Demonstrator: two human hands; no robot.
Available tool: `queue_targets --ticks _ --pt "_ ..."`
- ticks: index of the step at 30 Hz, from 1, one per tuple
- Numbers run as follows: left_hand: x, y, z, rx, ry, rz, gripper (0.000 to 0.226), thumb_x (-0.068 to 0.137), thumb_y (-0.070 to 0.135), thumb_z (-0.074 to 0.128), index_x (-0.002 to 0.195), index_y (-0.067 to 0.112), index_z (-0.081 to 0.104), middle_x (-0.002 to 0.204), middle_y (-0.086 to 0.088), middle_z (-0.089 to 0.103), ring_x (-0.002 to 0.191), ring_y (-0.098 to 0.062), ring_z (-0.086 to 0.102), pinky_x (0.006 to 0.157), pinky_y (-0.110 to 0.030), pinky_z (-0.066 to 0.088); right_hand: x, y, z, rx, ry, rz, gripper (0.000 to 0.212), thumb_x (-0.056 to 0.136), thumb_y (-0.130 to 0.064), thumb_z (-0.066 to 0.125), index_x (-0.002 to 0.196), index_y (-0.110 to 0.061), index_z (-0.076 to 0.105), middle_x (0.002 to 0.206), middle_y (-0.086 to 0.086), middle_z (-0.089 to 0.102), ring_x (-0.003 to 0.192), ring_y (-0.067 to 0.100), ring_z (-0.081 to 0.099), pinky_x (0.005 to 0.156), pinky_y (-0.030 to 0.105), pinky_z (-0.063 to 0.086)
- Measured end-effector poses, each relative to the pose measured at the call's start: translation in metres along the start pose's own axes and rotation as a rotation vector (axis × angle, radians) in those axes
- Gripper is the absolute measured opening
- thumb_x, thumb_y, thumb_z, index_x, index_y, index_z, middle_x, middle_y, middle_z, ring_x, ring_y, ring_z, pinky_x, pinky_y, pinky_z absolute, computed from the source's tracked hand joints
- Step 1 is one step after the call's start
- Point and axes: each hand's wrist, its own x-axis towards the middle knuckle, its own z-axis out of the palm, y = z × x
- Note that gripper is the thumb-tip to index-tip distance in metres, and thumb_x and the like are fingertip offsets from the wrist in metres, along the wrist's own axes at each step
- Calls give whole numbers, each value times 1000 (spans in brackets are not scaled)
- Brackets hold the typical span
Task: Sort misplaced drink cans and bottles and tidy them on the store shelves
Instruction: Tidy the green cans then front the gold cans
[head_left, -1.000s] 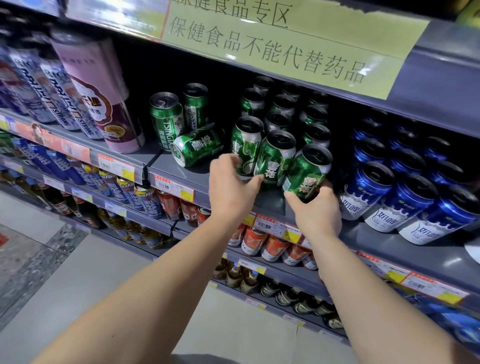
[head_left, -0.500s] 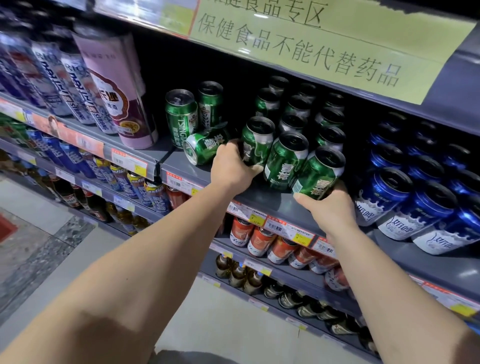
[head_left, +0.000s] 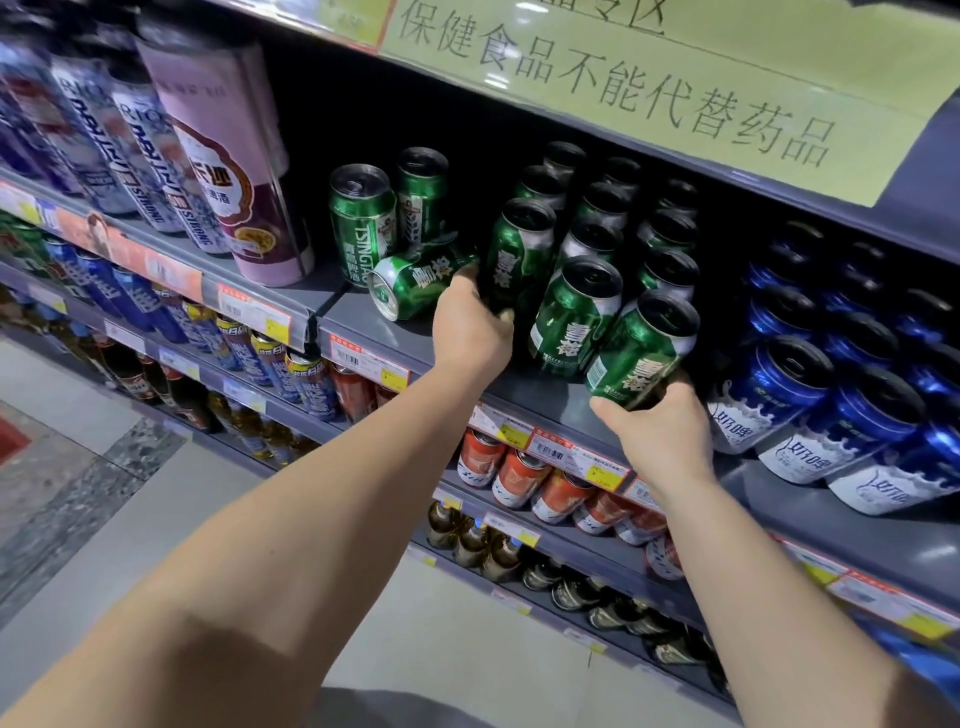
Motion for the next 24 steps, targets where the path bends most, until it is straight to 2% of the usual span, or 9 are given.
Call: queue_targets --ticks 3,6,8,13,16,18,20,22,24 --pt "-12 1 -17 20 56 107 39 89 11 64 126 12 53 103 4 57 96 -14 54 82 -24 42 -1 -1 -2 -18 3 5 60 72 -45 77 115 -13 51 113 6 60 105 30 57 86 43 50" --pt "-18 -13 -41 227 299 251 41 81 20 70 121 17 59 115 -1 57 110 -18 50 92 -24 37 -1 -2 -2 -18 2 2 58 73 -46 75 114 -11 52 112 7 60 103 32 57 85 44 50" --pt "-12 -25 -55 309 420 179 54 76 29 74 126 22 55 126 -3 52 119 -23 44 99 -31 33 -2 -4 -2 -26 2 -9 57 74 -45 75 113 -10 52 111 8 60 102 32 57 83 42 50" --pt "11 -31 -66 503 293 -26 78 70 52 78 134 24 44 129 -8 55 122 -31 48 102 -45 32 -3 -6 -3 -41 -2 -5 57 74 -46 74 111 -10 51 108 8 60 99 32 57 81 42 49" --pt "8 -29 -70 359 281 15 77 68 49 79 132 20 47 126 -8 52 119 -19 48 98 -33 38 -4 -6 -3 -44 -7 -4 57 74 -47 74 111 -10 52 108 8 60 98 31 57 81 42 50" --pt "0 -25 -71 230 259 112 74 71 37 80 133 15 46 128 -6 46 102 15 38 84 -5 31 -4 -6 -4 -46 -6 -8 57 74 -47 74 111 -9 52 108 8 60 98 31 57 80 41 50" --pt "-7 -22 -67 163 216 212 68 76 27 79 132 10 46 126 -5 40 85 33 29 72 9 25 -4 -6 -4 -52 -6 -9 57 74 -48 74 110 -9 52 108 8 61 98 32 58 81 42 51" --pt "-7 -15 -65 123 174 267 61 76 25 79 127 12 49 122 -3 37 89 30 32 74 9 27 -3 -6 -4 -52 -4 -9 55 74 -49 74 107 -11 51 107 7 61 97 31 58 80 43 52" --pt "-4 -7 -64 122 153 322 60 72 31 79 123 15 52 120 0 45 98 12 42 85 -1 36 -3 -6 -4 -53 -4 -7 51 74 -49 73 103 -14 49 104 5 60 94 30 58 78 41 51"
